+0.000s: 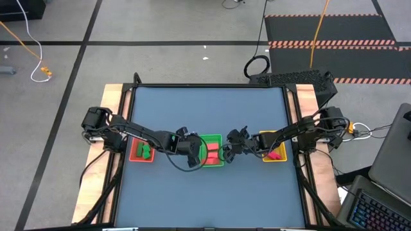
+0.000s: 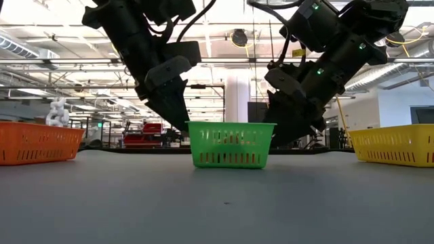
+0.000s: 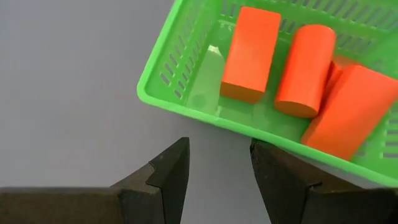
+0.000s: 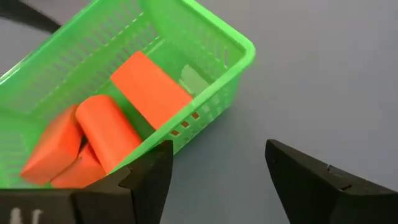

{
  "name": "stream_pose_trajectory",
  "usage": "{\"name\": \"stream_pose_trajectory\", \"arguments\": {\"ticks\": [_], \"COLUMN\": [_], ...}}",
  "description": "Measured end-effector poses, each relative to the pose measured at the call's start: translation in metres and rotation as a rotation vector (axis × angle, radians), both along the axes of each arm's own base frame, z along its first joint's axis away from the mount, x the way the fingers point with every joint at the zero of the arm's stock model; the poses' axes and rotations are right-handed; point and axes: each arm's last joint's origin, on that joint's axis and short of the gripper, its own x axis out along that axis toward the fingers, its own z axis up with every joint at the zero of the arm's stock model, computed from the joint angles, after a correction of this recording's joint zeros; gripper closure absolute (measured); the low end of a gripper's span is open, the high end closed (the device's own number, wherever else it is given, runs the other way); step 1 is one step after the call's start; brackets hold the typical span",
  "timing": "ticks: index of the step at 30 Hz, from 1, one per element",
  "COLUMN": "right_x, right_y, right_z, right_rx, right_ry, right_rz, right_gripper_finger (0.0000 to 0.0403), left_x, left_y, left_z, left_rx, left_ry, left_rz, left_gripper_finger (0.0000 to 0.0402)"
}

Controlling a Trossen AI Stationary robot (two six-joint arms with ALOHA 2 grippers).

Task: Sort & place blocks by color
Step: Adjust the green bin, then return to Home Position

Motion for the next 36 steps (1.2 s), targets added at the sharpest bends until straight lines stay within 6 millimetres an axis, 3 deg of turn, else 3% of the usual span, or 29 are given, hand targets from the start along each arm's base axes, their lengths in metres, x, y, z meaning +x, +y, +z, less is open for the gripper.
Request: {"name": "stream_pose_trajectory", "arguments": {"ticks": [36], "right_x": [-0.0066], "right_y": [0.0002], "right_z": [-0.0058], "right_rx": [0.03], "right_ry": [0.093], "right_rz": [0.018], "right_gripper_finger": [0.0153], "left_x": [-0.004], "left_y": [0.0005], "left_z": [-0.0025], "left_rx": [-0.01], "left_ry": [0.055], "left_rz": [-0.017], "left_gripper_finger": [0.0227]}}
